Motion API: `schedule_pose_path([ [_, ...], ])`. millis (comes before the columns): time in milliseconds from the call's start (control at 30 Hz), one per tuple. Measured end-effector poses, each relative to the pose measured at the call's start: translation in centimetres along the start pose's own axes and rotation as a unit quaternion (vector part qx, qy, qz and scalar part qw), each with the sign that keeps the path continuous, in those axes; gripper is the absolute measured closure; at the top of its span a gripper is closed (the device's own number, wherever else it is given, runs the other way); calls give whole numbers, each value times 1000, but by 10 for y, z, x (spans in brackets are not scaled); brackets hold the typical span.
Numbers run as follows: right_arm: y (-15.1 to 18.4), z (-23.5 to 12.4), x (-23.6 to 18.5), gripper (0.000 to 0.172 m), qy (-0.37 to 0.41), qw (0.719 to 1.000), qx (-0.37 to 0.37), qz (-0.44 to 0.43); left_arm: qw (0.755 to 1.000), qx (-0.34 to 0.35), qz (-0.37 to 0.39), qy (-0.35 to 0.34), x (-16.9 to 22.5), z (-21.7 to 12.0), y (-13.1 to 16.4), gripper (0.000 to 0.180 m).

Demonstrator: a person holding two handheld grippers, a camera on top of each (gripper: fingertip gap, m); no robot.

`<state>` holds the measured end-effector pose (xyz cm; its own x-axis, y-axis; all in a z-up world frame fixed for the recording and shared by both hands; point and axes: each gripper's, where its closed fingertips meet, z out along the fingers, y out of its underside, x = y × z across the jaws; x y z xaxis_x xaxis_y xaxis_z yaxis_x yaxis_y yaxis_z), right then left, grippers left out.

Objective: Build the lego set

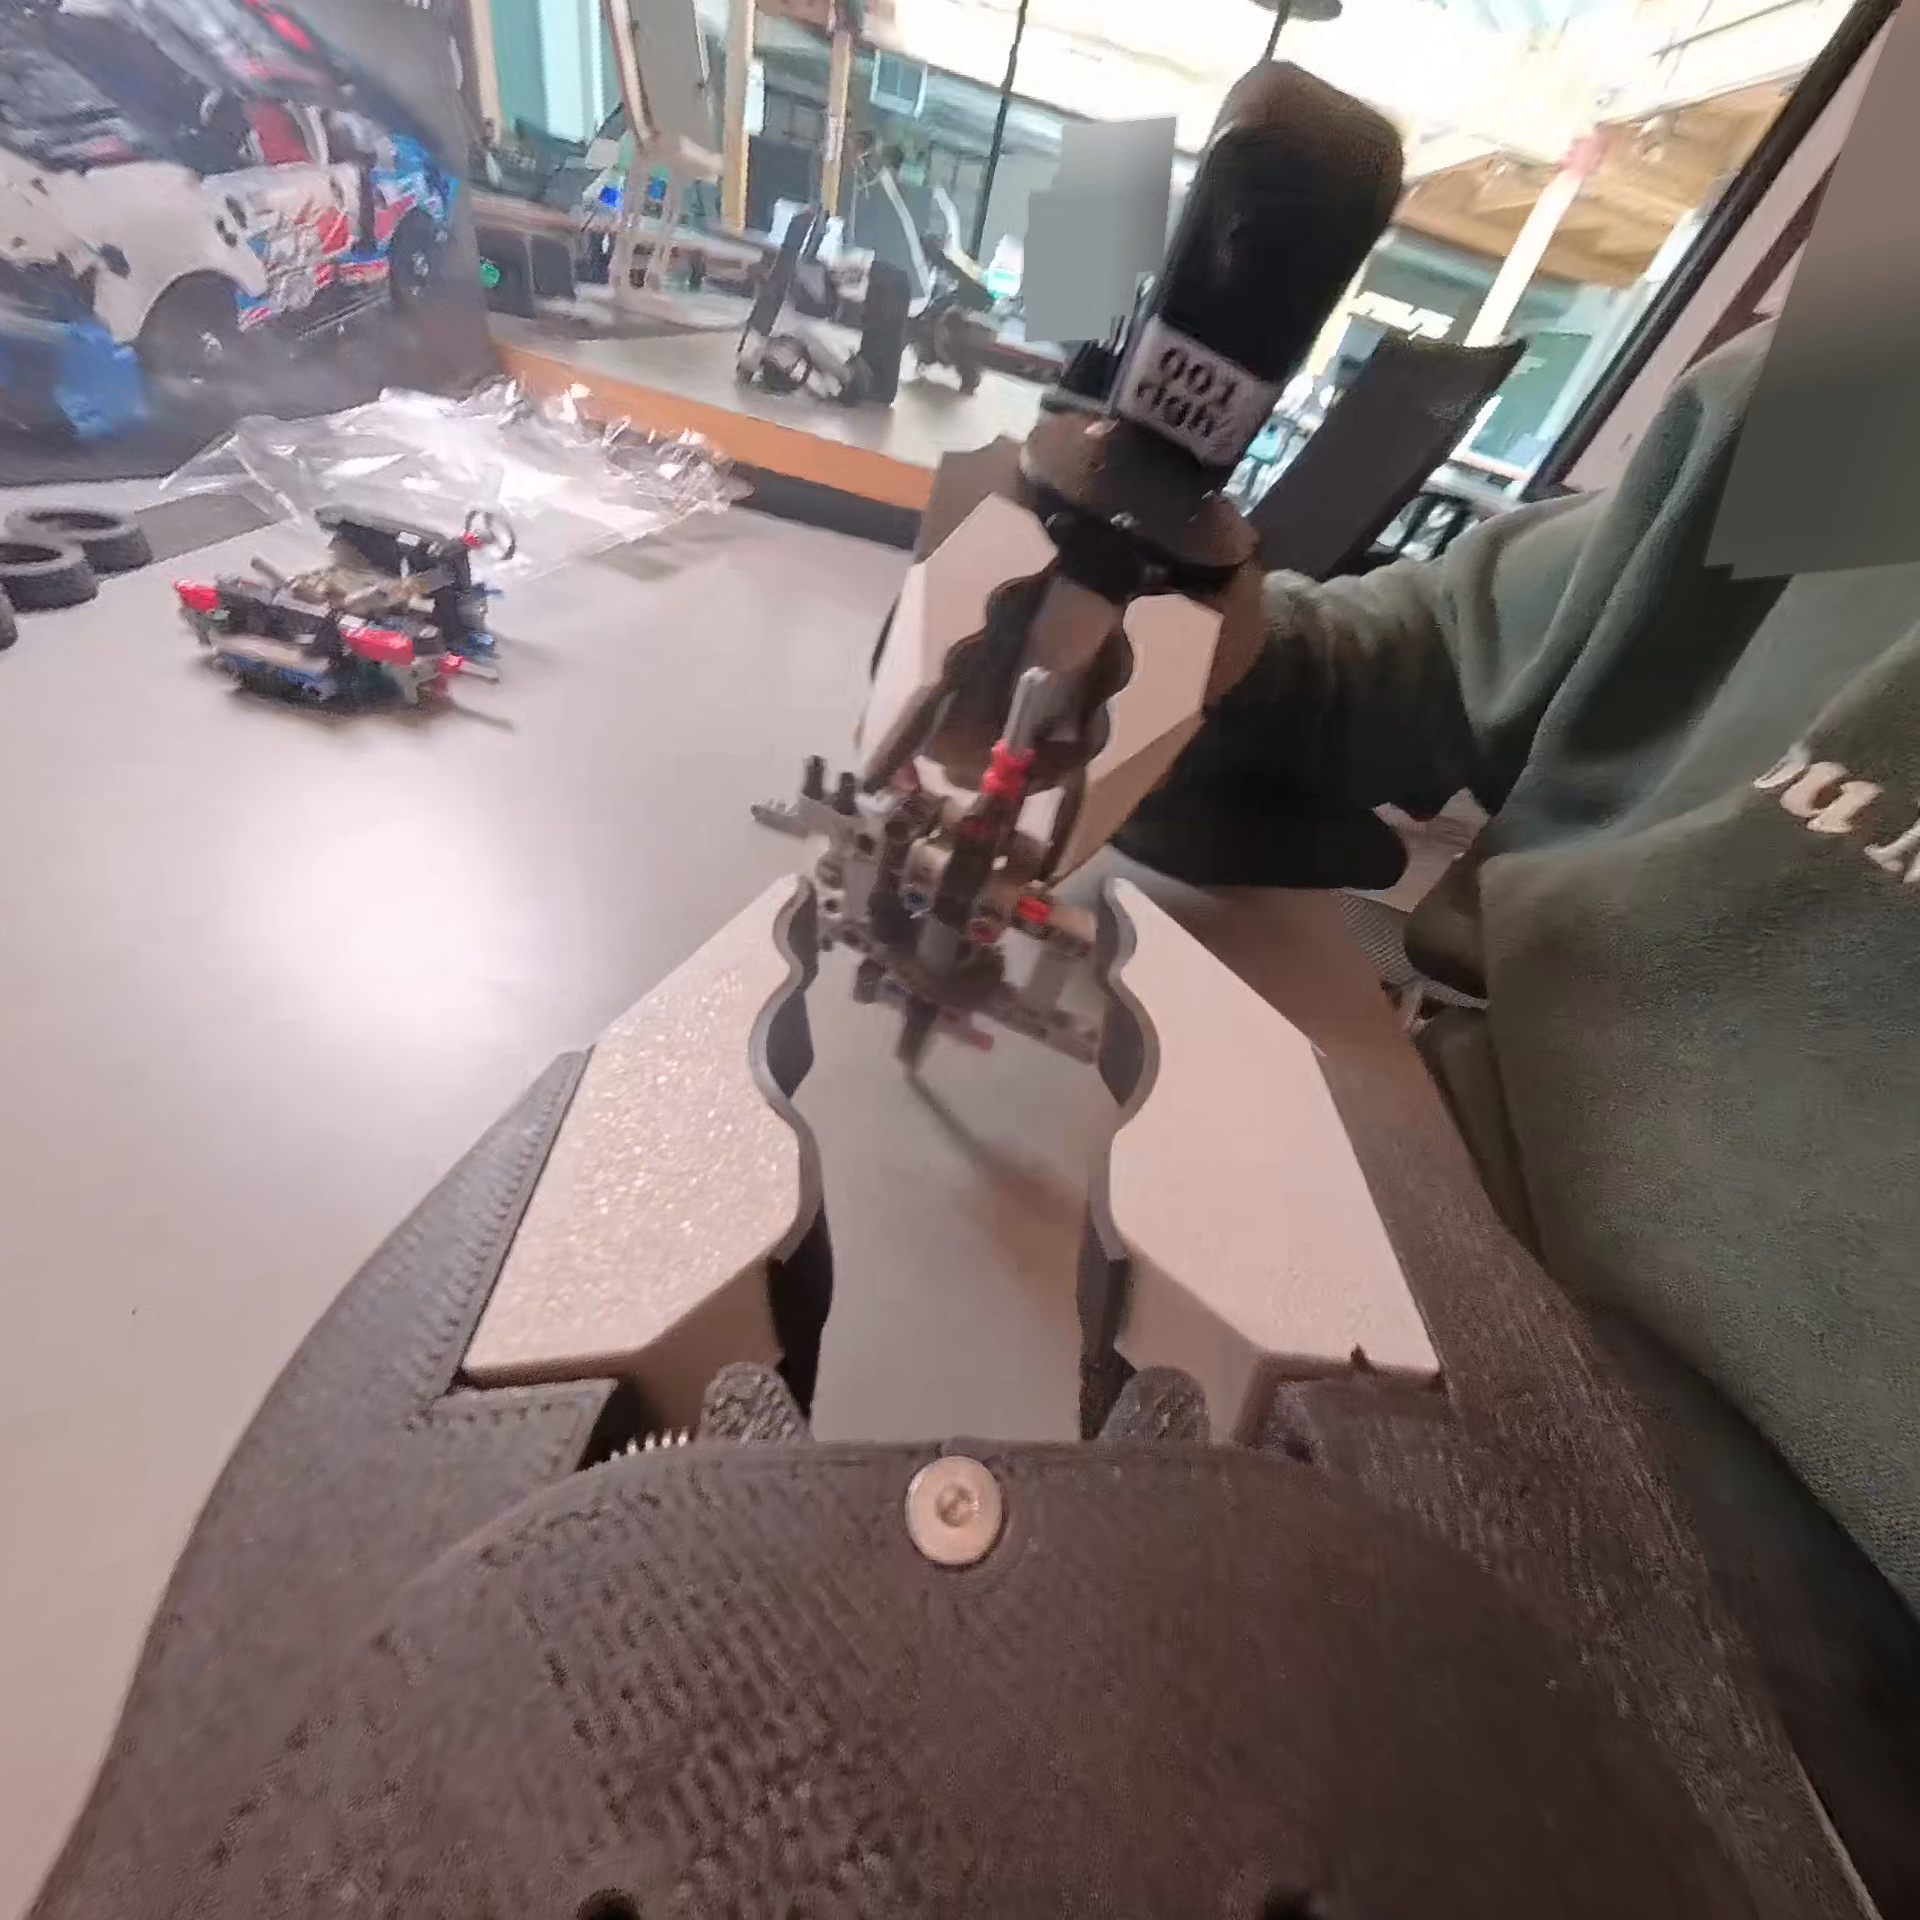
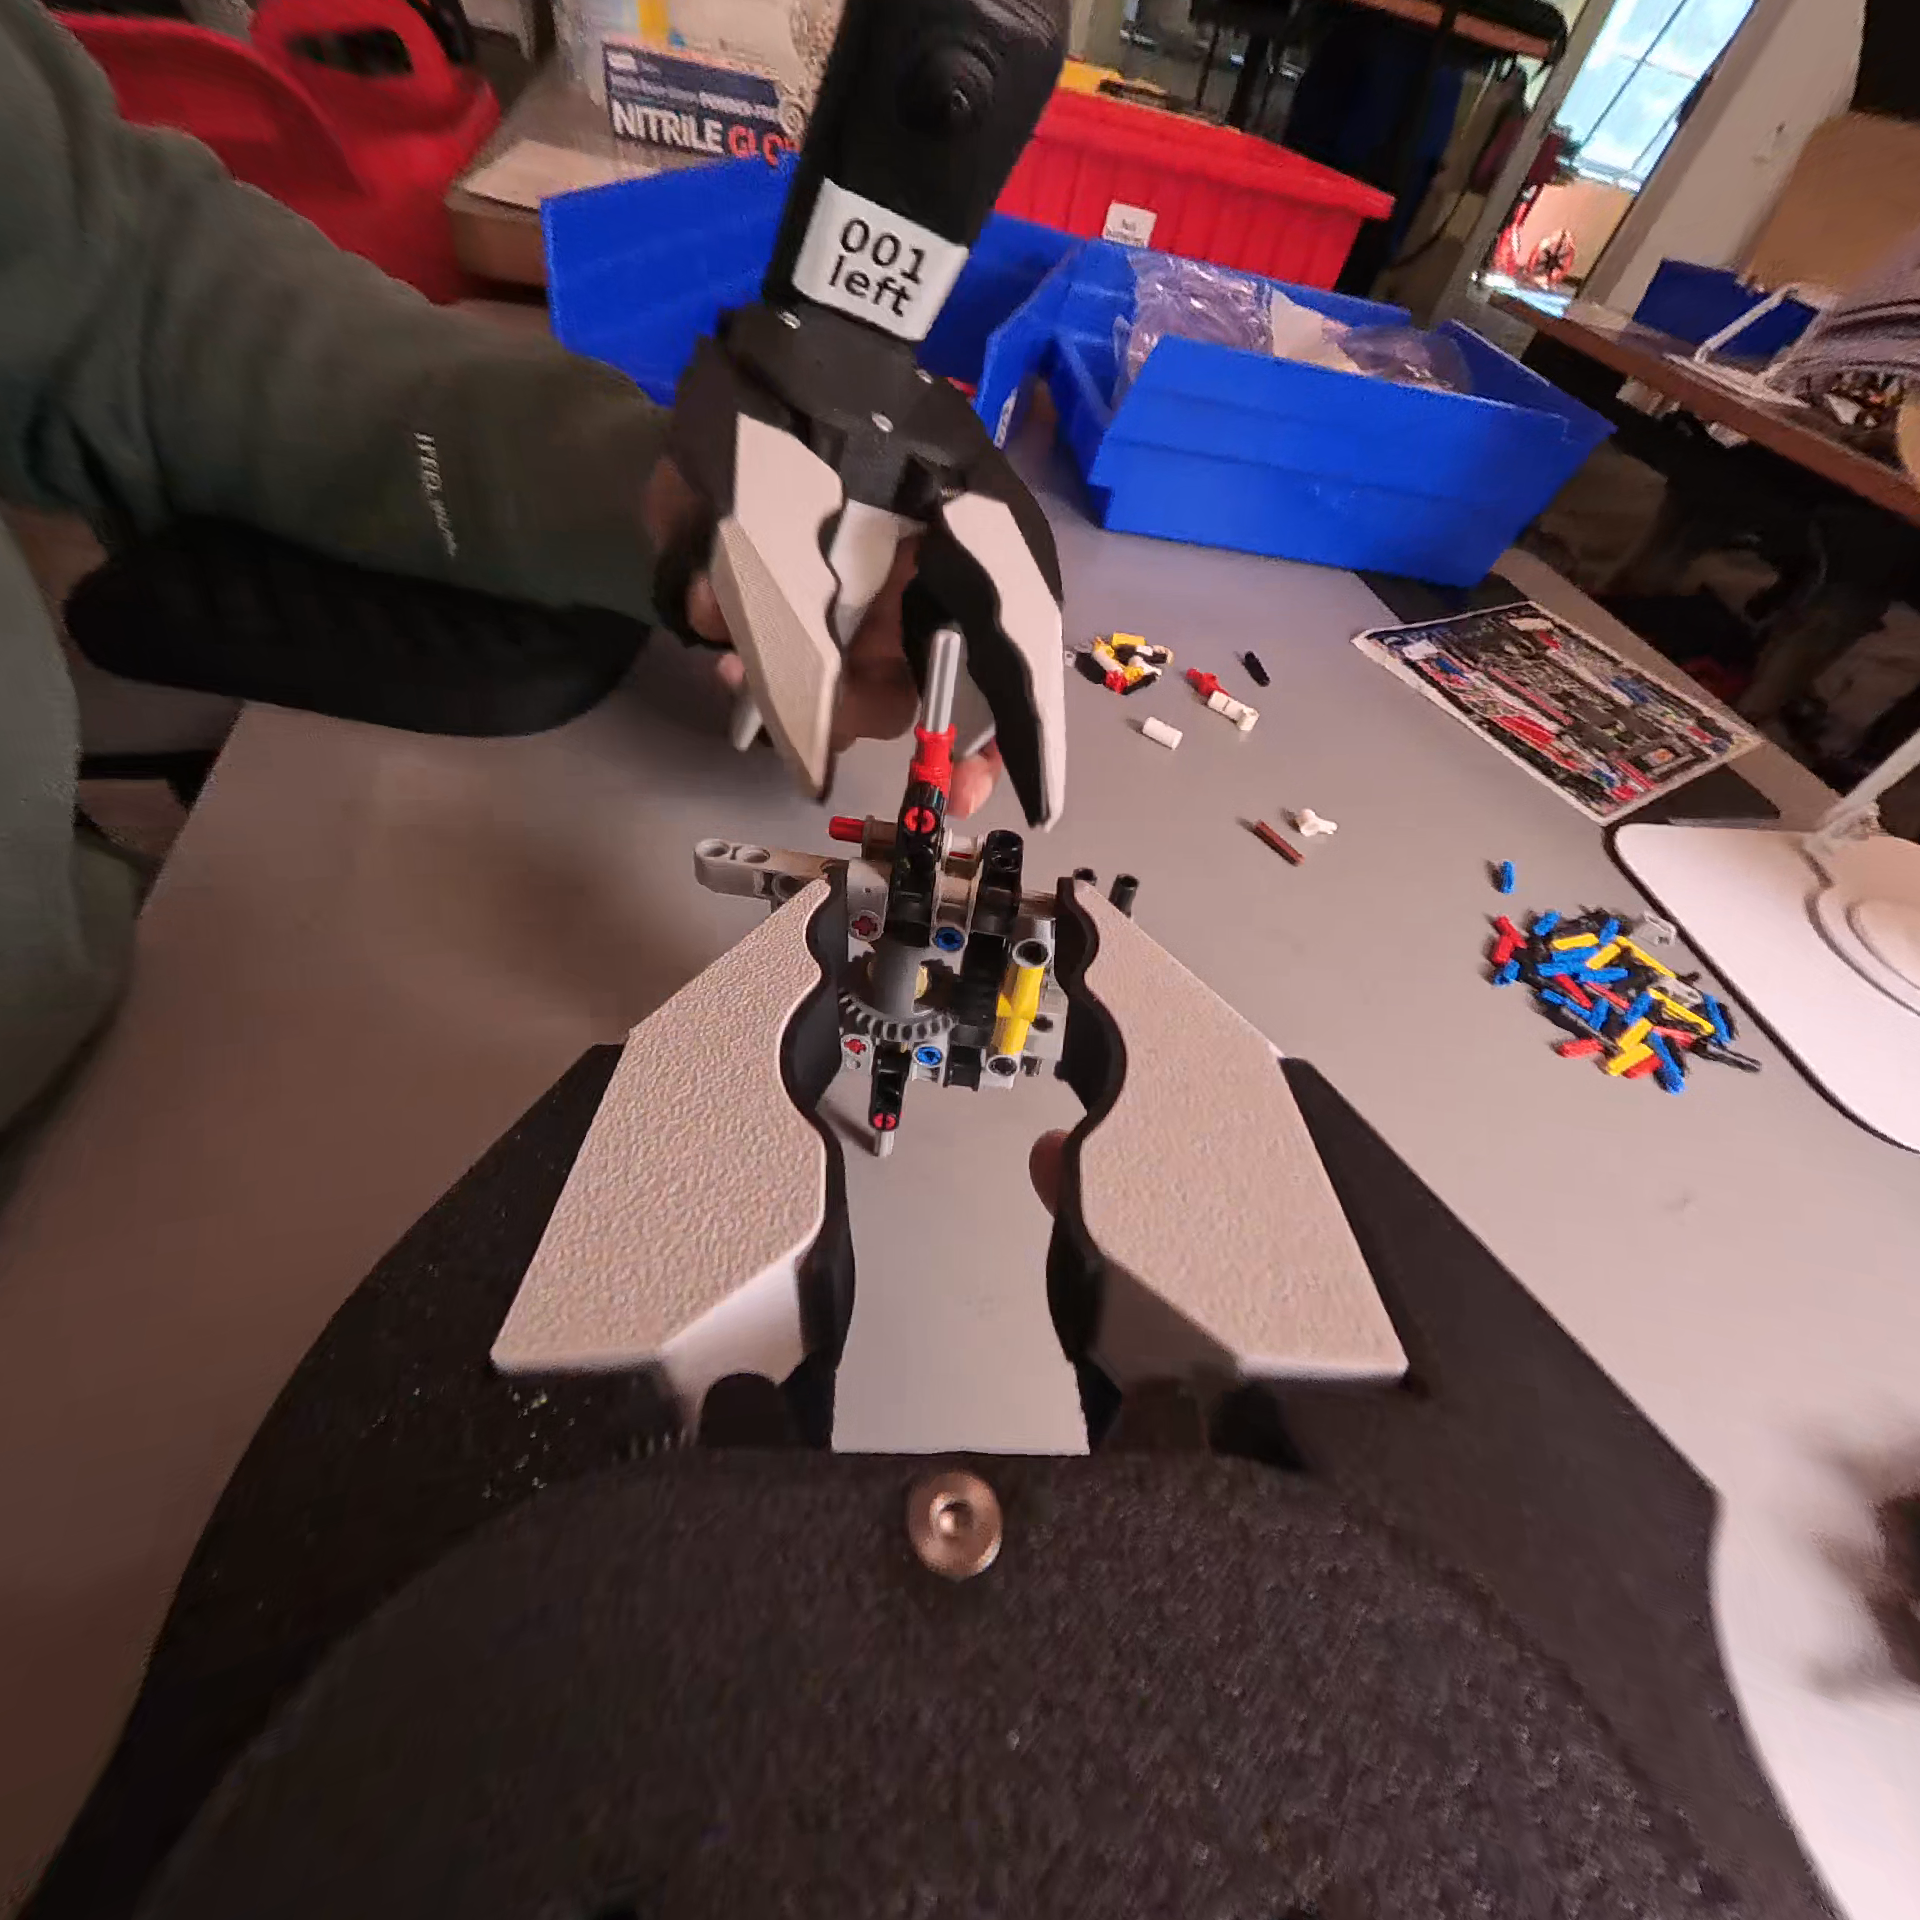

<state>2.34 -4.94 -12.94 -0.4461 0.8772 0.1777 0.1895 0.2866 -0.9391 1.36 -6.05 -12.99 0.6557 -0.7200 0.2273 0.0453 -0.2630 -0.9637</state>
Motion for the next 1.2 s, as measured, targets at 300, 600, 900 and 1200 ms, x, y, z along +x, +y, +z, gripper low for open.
schedule_pose_path([
  [300, 4, 8, -16, 133, -55, 998, 11, 25, 999, -23, 25, 32, 14, 7, 9, 142],
  [600, 25, 17, -30, 158, -81, 996, -22, 9, 991, -106, 71, 46, 20, 10, 41, 153],
  [900, 35, 13, -36, 130, -105, 987, -123, 17, 973, -207, 92, 40, 13, -11, 67, 139],
  [1200, 59, 35, -45, 122, -186, 952, -243, -18, 959, -257, 116, 14, 8, -2, 86, 163],
])
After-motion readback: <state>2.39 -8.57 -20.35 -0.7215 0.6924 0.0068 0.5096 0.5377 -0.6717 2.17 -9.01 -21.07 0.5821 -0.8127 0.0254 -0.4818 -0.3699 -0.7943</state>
